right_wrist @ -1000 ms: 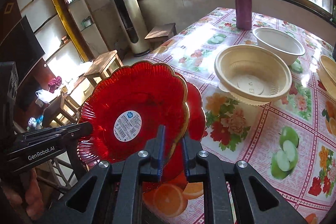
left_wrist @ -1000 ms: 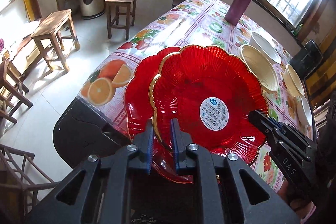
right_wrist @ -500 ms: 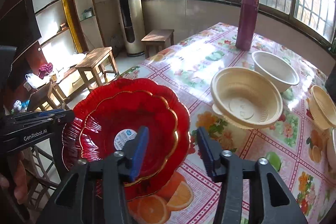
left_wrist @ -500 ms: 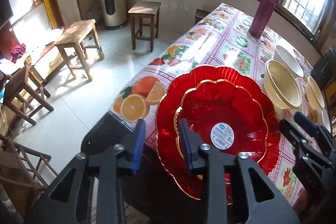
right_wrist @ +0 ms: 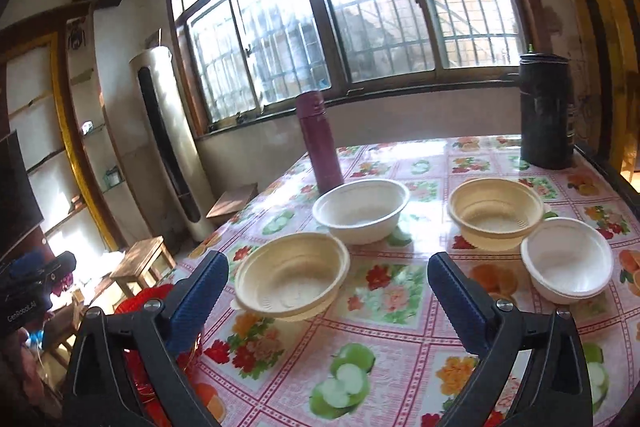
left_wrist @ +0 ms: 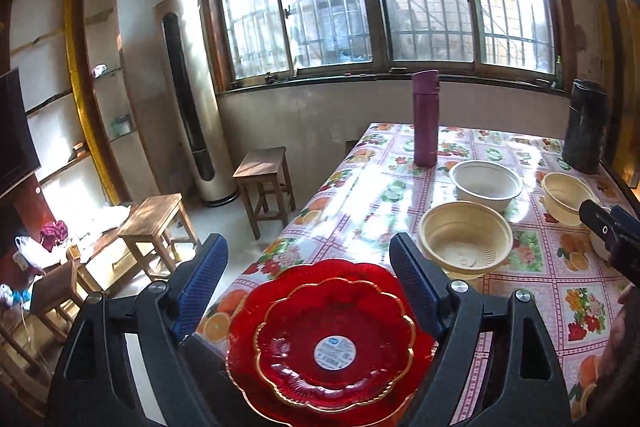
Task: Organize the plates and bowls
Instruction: 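Move the left gripper to the beige ribbed bowl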
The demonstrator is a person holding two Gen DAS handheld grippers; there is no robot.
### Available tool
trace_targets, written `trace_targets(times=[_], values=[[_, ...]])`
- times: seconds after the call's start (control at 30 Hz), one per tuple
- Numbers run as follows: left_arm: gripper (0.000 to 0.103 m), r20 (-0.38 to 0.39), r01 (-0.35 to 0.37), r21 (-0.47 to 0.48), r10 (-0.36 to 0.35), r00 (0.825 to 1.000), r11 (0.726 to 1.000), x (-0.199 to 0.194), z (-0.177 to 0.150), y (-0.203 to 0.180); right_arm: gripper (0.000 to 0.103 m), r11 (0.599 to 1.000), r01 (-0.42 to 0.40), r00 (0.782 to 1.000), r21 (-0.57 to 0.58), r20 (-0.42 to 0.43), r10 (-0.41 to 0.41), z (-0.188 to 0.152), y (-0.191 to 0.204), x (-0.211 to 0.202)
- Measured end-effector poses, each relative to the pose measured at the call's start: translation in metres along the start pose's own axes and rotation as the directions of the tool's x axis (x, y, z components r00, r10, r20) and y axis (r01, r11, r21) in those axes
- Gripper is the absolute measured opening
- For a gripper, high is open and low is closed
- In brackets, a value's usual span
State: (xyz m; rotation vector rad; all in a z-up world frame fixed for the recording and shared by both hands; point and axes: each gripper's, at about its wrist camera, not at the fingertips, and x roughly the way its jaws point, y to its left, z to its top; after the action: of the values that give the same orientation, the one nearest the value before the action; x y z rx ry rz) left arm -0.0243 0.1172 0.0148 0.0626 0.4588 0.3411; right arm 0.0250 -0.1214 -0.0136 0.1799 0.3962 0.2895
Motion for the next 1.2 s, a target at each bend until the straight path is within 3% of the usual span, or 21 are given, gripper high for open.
trace_targets(times=[0.3, 0.43, 0.5, 0.6, 0.93, 1.2], values=[[0.087, 0.115, 0.123, 0.102, -0.134, 0.984, 0.987, -0.02, 0.025, -0.078, 0.103, 0.989, 0.149, 0.966, 0.024, 0.212, -0.151, 0.014, -0.076, -0.068], [0.095, 0.191, 0.125, 0.152, -0.153, 0.97, 0.98, -0.03, 0.029, -0.11, 0.103, 0.983, 0.158, 0.953, 0.09, 0.246, -0.176, 0.017, -0.109, -0.08], [0.103, 0.217, 0.134, 0.165, -0.169, 0.961, 0.977, -0.031, 0.03, -0.124, 0.103, 0.979, 0.165, 0.95, 0.12, 0.246, -0.19, 0.018, -0.121, -0.081], [0.103, 0.236, 0.16, 0.17, -0.198, 0.951, 0.972, -0.029, 0.03, -0.144, 0.103, 0.974, 0.162, 0.95, 0.158, 0.241, -0.197, 0.02, -0.134, -0.075], [0.103, 0.108, 0.199, 0.168, -0.219, 0.97, 0.966, 0.0, 0.024, -0.183, 0.103, 0.96, 0.163, 0.972, 0.229, 0.129, -0.196, 0.011, -0.157, -0.048], [0.103, 0.021, 0.197, 0.145, -0.202, 0.979, 0.97, 0.027, 0.019, -0.183, 0.103, 0.968, 0.18, 0.977, 0.173, 0.08, -0.196, 0.006, -0.143, -0.035]])
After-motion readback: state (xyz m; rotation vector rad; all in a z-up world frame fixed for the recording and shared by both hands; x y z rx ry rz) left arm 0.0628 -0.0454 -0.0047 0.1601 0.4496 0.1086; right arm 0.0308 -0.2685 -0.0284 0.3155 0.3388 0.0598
